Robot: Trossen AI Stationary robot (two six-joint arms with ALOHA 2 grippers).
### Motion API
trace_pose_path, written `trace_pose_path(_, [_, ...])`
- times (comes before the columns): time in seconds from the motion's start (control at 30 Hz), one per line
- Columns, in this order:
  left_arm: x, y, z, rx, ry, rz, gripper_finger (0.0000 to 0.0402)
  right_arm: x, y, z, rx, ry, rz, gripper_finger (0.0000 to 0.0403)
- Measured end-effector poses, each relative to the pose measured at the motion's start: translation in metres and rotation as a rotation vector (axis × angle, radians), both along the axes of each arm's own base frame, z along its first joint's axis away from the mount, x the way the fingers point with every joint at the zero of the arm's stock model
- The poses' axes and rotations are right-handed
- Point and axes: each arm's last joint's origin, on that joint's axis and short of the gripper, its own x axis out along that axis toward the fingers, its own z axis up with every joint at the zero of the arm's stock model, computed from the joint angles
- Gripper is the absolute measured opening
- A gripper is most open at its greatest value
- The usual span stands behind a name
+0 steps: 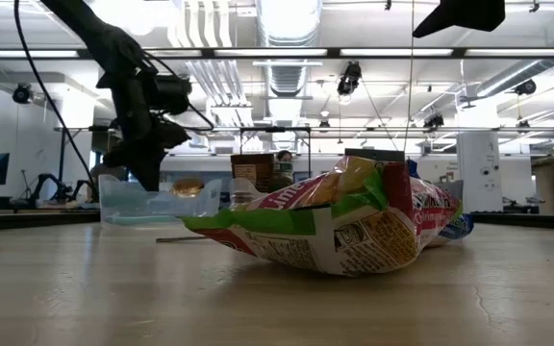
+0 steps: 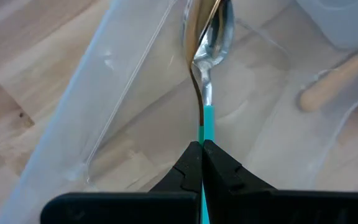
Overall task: Pick & Place Food Item
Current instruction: Put the green spoon into the transparent bin
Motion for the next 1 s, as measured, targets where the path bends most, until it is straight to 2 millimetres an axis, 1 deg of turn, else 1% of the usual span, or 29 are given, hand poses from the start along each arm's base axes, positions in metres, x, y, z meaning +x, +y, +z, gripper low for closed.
trace_pose_path(0.17, [-0.002, -0.002, -0.007, -0.006, -0.002, 0.002, 0.0, 0.0, 0.0, 0.0, -0.002, 0.0, 0.002, 0.0373])
trace_pose_path(0.43, [-0.002, -0.003, -0.013, -0.016, -0.02, 0.004, 0.0, 0.0, 0.0, 0.0, -0.002, 0.0, 0.001, 0.0373])
trace_pose_path(0.6, [0.003, -0.001, -0.026, -0.07, 0.014, 0.002, 0.0, 0.0, 0.0, 0.0, 0.006, -0.001, -0.005, 0.0373])
trace_pose_path(0.7, [0.005, 0.002, -0.03, -0.083, 0.031, 0.017, 0.0, 0.0, 0.0, 0.0, 0.011, -0.002, -0.007, 0.0373])
trace_pose_path(1.0, [0.009, 0.006, -0.028, -0.072, 0.028, 0.02, 0.0, 0.0, 0.0, 0.0, 0.025, -0.004, -0.019, 0.0373])
